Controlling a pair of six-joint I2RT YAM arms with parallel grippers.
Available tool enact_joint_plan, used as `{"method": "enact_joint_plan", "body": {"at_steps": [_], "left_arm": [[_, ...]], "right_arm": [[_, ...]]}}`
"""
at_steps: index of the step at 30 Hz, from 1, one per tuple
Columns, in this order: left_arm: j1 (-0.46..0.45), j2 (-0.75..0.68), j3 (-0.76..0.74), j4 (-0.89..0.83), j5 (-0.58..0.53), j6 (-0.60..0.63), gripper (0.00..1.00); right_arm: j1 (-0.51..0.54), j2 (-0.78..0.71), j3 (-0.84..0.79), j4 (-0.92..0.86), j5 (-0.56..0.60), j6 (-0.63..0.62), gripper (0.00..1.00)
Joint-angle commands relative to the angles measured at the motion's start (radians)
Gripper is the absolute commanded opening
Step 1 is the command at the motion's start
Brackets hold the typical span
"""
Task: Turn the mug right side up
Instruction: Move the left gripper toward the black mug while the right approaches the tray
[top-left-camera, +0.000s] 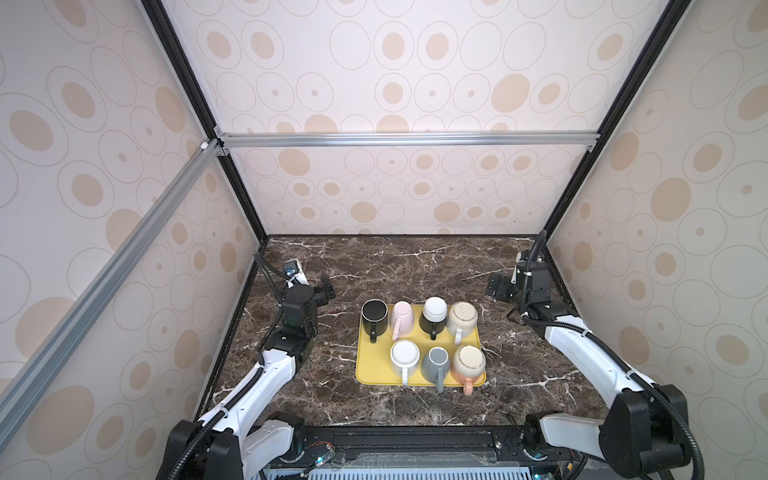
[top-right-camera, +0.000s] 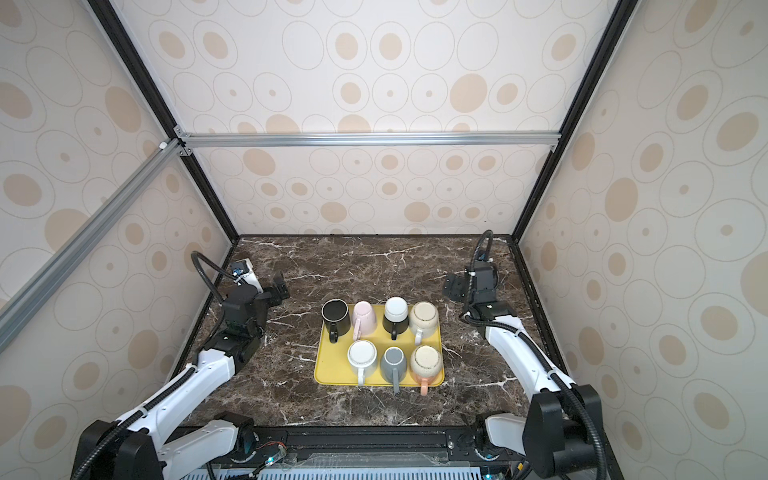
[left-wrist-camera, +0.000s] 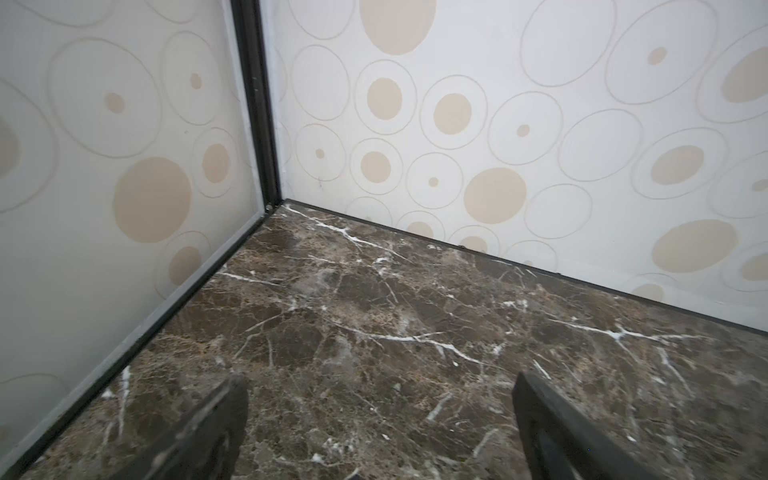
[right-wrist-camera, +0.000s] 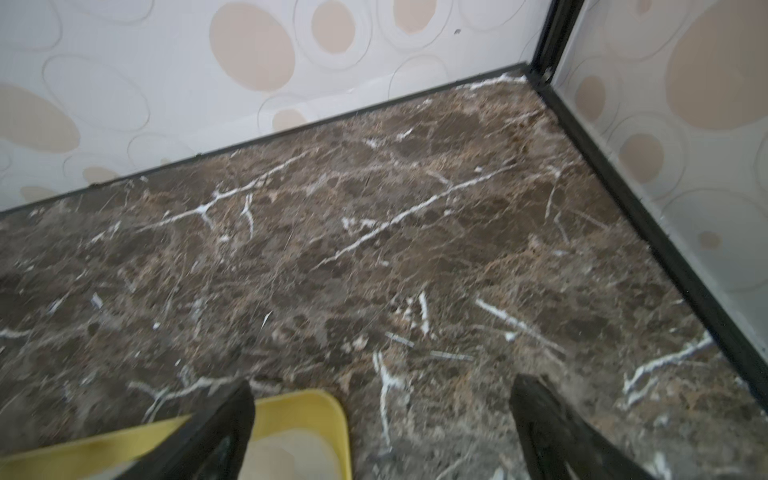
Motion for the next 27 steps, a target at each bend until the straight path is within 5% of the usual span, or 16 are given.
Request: {"method": "enact_joint_plan", "body": {"at_steps": [1, 14, 27], "left_arm": [[-0.049, -0.011, 0.11, -0.338, 0.086, -0.083, 1.0], [-0.31, 0.071, 0.212, -0.641, 0.094, -0.194, 1.0], [-0.383, 0.139, 0.248, -0.712, 0.154, -0.216, 0.86]], "right_arm": [[0.093, -0.049, 0.074, -0.253, 0.051, 0.043, 0.98], [0.264, -0.105, 0.242, -0.503, 0.038, 0.08, 0.87], [0.275, -0.087, 0.2, -0.451, -0.016, 0.133, 0.82]]}}
